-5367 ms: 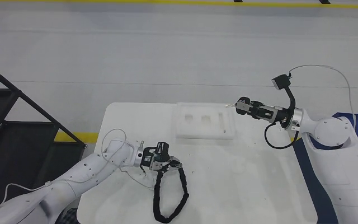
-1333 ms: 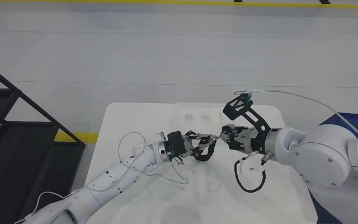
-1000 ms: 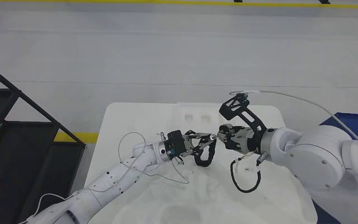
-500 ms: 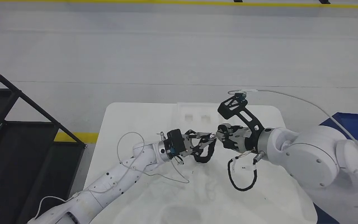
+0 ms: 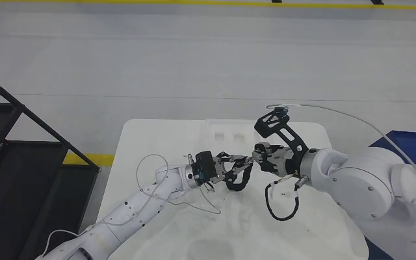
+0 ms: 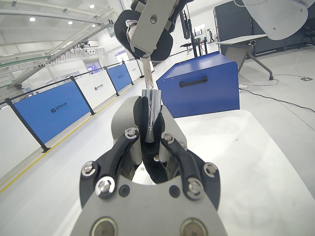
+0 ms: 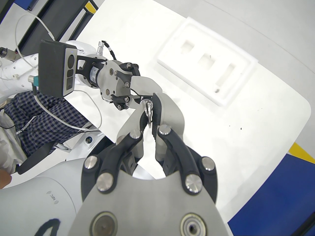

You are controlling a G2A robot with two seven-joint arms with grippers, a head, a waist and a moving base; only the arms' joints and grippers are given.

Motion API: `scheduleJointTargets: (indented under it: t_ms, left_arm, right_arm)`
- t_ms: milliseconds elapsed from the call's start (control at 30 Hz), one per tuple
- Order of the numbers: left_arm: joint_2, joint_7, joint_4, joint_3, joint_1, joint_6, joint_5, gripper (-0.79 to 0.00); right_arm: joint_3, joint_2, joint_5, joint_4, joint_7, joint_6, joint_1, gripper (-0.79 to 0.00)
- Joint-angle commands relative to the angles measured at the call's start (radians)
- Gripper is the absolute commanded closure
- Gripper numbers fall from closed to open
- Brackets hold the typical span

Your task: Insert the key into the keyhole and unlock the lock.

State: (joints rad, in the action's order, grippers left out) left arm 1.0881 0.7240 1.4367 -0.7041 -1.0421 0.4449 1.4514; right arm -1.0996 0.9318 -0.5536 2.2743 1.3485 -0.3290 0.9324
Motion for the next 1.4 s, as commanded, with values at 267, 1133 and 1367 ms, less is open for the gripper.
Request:
scheduleJointTargets:
  t_ms: [267, 1133, 1367]
  left_arm:
    - [0.01, -0.003, -0.001, -0.018, -0.012, 0.018, -0.006, 0.0]
    - [0.036, 0.003, -0.024, -0.051, -0.03, 0.077, -0.02, 0.0]
    - [0.042, 0.008, -0.026, -0.06, -0.033, 0.086, -0.016, 0.0]
  right_arm:
    - [-0.003, 0.0, 0.001, 0.001, -0.002, 0.005, 0.004, 0.0]
    - [0.007, 0.004, 0.015, -0.007, -0.024, 0.009, 0.004, 0.0]
    - [0.009, 0.005, 0.013, -0.009, -0.024, 0.011, 0.004, 0.0]
